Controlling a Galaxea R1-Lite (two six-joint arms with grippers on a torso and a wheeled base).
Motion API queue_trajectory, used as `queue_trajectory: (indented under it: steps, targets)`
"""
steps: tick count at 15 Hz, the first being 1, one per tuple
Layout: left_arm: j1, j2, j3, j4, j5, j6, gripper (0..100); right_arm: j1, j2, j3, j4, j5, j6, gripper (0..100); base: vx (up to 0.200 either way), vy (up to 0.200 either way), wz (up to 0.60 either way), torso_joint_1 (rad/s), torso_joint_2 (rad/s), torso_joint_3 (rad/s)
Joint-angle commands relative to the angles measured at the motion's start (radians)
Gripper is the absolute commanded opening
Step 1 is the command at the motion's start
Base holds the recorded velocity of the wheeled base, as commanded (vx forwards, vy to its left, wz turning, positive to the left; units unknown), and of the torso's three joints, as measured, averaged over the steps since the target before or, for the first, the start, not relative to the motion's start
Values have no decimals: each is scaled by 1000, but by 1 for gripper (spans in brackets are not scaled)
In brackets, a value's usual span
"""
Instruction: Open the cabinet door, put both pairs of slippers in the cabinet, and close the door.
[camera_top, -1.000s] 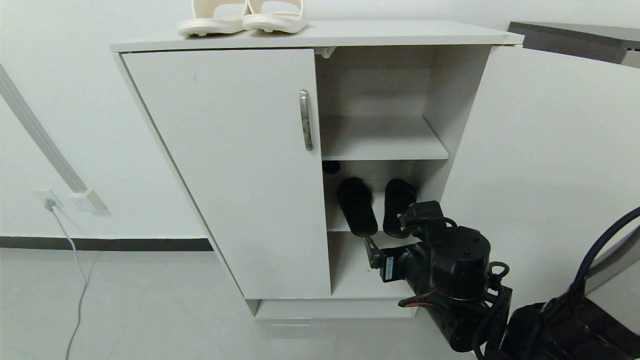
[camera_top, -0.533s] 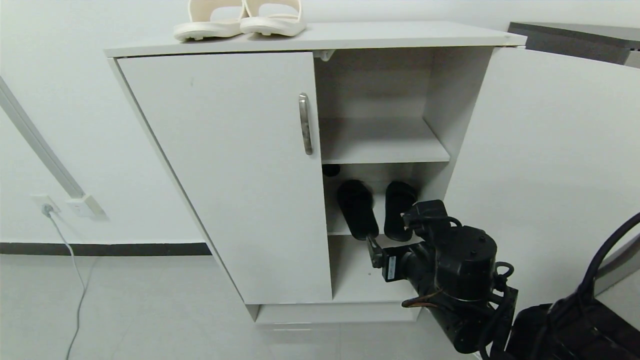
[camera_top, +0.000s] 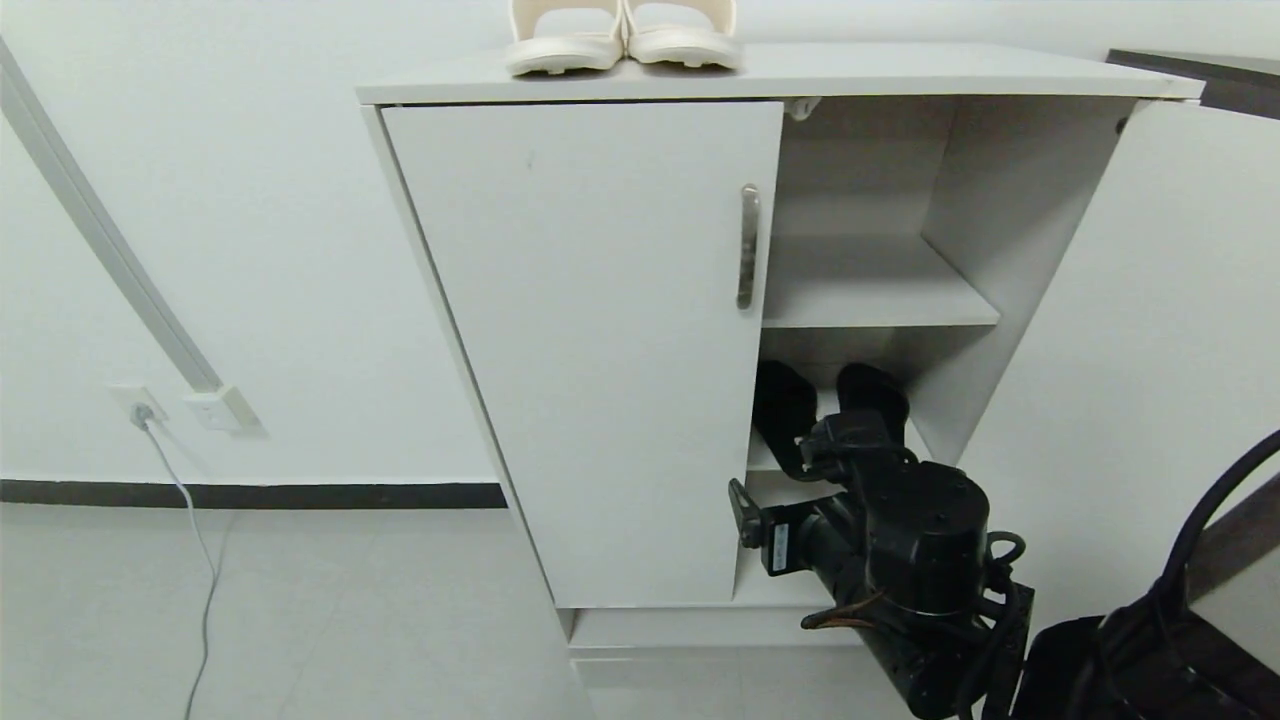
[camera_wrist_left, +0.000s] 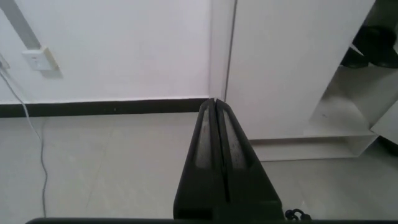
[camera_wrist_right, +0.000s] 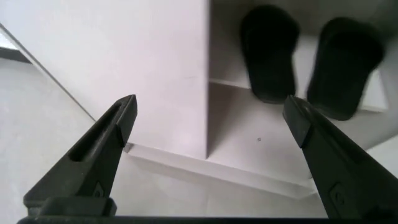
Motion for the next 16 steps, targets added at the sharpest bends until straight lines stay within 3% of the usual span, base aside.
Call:
queue_trajectory:
  steps: [1,8,16]
  targets:
    - [1,1,0,0,1,0,0,4,-2,5,-9,2,0,100,0,200,0,2,7,2]
    - [1,1,0,-2,2,0,0,2,4,58,-124,42,-46,100,0,200,0,1,0,2]
    - [1,1,0,0,8,-1,0,2,9,63,-128,42,-66,100,0,0,0,0,0,0]
